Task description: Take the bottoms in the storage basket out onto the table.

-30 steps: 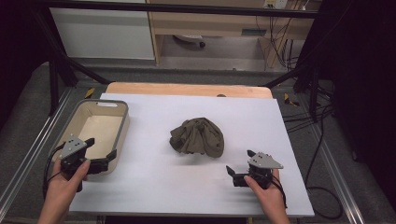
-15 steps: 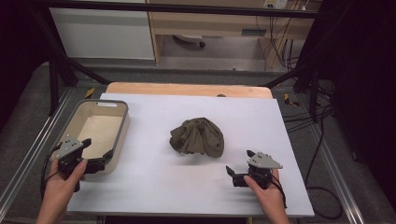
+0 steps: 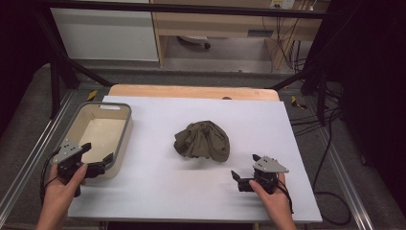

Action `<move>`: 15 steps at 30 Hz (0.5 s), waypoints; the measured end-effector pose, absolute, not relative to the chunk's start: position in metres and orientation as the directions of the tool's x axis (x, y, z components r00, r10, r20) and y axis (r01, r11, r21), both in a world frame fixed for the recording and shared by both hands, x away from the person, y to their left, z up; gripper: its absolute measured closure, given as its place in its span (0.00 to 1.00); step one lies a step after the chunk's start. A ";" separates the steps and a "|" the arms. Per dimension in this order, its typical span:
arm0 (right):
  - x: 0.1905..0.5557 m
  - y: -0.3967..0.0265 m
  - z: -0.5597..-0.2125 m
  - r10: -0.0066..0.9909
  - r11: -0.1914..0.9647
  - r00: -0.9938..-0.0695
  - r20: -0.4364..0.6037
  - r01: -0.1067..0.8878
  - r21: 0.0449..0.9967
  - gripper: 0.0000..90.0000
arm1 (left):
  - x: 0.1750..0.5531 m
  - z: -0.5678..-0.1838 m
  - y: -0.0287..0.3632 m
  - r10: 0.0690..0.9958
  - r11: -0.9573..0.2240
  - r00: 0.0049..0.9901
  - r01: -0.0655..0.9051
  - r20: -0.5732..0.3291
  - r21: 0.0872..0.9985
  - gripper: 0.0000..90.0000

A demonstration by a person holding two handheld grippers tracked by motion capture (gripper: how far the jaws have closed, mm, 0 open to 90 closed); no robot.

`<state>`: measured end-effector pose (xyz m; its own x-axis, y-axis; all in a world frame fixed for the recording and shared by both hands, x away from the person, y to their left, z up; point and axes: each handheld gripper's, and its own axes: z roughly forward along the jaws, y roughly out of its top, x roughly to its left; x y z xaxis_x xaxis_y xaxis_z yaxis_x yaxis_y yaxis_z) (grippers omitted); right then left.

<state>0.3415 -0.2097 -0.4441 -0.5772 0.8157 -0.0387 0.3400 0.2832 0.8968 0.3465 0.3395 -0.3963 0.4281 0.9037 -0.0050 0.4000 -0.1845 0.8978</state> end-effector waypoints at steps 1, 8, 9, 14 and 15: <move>0.342 -0.210 -0.444 0.816 0.285 -0.576 -0.040 0.342 0.896 0.02 | 0.347 -0.397 0.339 0.903 -0.194 0.430 0.400 0.003 0.896 0.07; 0.343 -0.210 -0.446 0.818 0.283 -0.573 -0.036 0.348 0.894 0.02 | 0.347 -0.398 0.334 0.897 -0.225 0.442 0.391 0.032 0.893 0.06; 0.343 -0.210 -0.446 0.818 0.284 -0.573 -0.037 0.348 0.893 0.02 | 0.347 -0.398 0.334 0.897 -0.221 0.441 0.388 0.030 0.895 0.06; 0.344 -0.211 -0.447 0.825 0.285 -0.563 -0.042 0.351 0.892 0.02 | 0.346 -0.396 0.334 0.898 -0.212 0.439 0.376 0.028 0.902 0.06; 0.344 -0.212 -0.447 0.831 0.283 -0.554 -0.044 0.354 0.891 0.02 | 0.346 -0.394 0.334 0.898 -0.205 0.440 0.368 0.024 0.907 0.06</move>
